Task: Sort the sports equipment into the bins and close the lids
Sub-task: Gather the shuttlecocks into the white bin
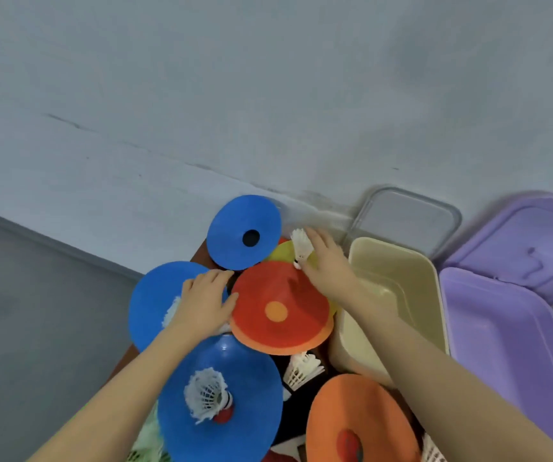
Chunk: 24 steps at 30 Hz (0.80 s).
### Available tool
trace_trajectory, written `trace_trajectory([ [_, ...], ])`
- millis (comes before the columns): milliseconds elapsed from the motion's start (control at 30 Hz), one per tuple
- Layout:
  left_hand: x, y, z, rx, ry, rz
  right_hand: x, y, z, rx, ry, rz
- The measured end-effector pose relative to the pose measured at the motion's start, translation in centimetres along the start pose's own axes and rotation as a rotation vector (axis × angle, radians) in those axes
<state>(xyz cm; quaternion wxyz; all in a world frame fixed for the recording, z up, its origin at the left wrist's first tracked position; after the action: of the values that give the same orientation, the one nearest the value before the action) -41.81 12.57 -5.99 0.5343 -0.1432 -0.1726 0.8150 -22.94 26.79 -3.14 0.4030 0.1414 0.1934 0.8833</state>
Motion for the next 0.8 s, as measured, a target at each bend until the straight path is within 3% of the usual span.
trace_trajectory([
  [133,0.0,3.7,-1.5,0.077,0.139,0.036,1.6,-0.1,-2.4,-0.144,0.011,-0.05],
  [233,-0.2,4.9,-2.0,0.081,0.257,0.023,1.4,-0.2,-3.0,-0.131,-0.135,-0.072],
  [367,-0.4,5.4,-1.8,-0.045,0.294,-0.023,0.1,0.4,-2.7,-0.058,-0.31,-0.016],
  [633,-1.3,5.6,-1.7,-0.255,0.121,0.001,-2.4,2.1,-0.8,0.023,-0.414,0.061],
  [800,-2.6,4.6,0.3,-0.232,-0.062,-0.036,-4.6,2.6,0.1,0.075,-0.453,0.091],
])
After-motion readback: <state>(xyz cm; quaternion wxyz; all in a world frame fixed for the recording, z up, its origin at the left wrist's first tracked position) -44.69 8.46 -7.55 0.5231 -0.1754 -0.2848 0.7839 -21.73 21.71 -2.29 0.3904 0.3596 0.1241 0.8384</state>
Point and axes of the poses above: each hand's wrist, its own x-axis towards the middle knuckle, its own z-axis out of the back of the hand, y = z × x, the point moved 3 cm from there along x, towards the middle knuckle, and after that the axes turned 9 degrees about z, right-handed, at the moved point
